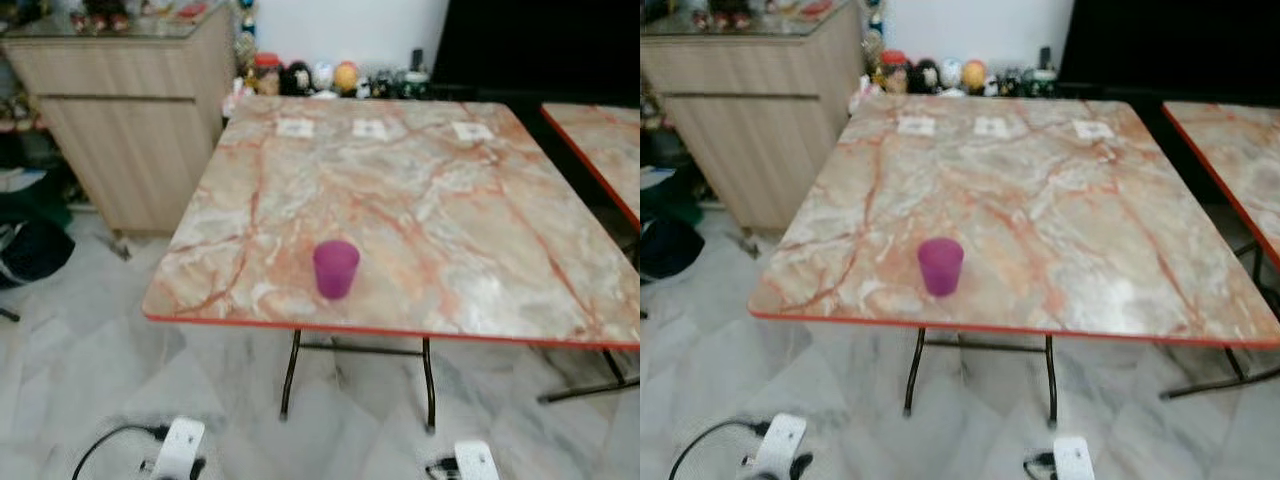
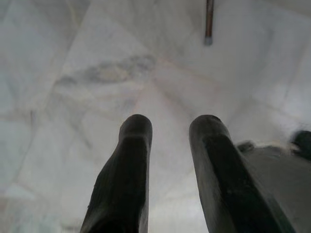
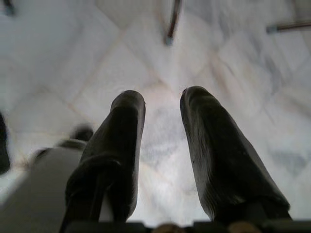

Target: Setting the table

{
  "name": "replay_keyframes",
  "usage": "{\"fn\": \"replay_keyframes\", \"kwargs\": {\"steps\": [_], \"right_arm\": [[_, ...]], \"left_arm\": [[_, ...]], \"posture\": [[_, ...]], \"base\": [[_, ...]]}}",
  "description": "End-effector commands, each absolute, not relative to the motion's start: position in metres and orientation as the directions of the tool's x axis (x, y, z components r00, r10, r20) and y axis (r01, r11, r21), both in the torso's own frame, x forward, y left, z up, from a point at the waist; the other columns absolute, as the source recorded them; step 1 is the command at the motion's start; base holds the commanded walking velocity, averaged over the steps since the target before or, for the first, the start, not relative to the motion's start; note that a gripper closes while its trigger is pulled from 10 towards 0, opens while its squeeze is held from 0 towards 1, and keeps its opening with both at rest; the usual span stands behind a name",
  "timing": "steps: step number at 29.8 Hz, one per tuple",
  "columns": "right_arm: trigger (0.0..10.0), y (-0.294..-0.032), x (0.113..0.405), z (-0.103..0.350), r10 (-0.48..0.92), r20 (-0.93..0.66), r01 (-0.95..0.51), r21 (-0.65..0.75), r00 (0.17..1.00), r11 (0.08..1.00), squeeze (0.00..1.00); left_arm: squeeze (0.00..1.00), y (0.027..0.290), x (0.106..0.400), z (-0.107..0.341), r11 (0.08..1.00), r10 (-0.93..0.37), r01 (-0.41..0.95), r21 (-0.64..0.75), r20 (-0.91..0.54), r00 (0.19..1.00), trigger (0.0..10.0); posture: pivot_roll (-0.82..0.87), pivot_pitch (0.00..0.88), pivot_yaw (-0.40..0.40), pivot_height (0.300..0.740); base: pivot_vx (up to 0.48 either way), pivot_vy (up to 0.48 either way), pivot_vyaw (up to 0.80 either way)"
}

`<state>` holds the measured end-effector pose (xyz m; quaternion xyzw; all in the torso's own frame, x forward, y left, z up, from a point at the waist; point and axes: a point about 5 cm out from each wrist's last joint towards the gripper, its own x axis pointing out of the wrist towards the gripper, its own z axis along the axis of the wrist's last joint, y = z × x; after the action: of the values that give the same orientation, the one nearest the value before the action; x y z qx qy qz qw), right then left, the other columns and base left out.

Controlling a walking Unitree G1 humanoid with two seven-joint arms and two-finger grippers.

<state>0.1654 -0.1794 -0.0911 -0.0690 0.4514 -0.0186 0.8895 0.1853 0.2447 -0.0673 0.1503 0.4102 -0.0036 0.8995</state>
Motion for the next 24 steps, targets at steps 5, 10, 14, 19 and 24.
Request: {"fn": "replay_keyframes", "kwargs": {"steps": [5,10,14,19,24], "right_arm": [[10.0,-0.188,0.158,-0.093,-0.120,-0.806,-0.005,-0.151,0.580,0.989,0.00],[10.0,-0.188,0.155,-0.094,-0.114,-0.808,-0.013,-0.148,0.579,0.989,0.00],[10.0,-0.189,0.152,-0.095,-0.116,-0.810,-0.010,-0.148,0.575,0.989,0.00],[10.0,-0.191,0.149,-0.096,-0.137,-0.812,0.032,-0.144,0.568,0.989,0.00],[10.0,-0.192,0.148,-0.096,-0.131,-0.814,0.017,-0.147,0.566,0.989,0.00]], "left_arm": [[0.00,0.243,0.203,-0.055,0.952,0.094,0.128,0.279,-0.662,0.744,10.0],[0.00,0.251,0.227,-0.030,0.952,0.077,0.086,0.295,-0.499,0.863,10.0],[0.00,0.253,0.238,-0.008,0.935,0.041,0.089,0.344,-0.354,0.934,10.0],[0.00,0.266,0.239,0.017,0.912,0.101,-0.014,0.410,-0.192,0.976,10.0],[0.00,0.274,0.232,0.041,0.864,0.164,-0.130,0.486,-0.027,0.986,10.0]], "posture": [[0.07,0.000,-0.020,0.740],[0.08,0.000,-0.026,0.740],[0.08,0.000,-0.025,0.740],[0.08,0.000,-0.028,0.740],[0.08,0.000,-0.028,0.740]], "base": [[0.000,0.000,0.00],[0.000,0.000,0.00],[0.000,0.000,0.00],[0.000,0.000,0.00],[0.000,0.000,0.00]]}}
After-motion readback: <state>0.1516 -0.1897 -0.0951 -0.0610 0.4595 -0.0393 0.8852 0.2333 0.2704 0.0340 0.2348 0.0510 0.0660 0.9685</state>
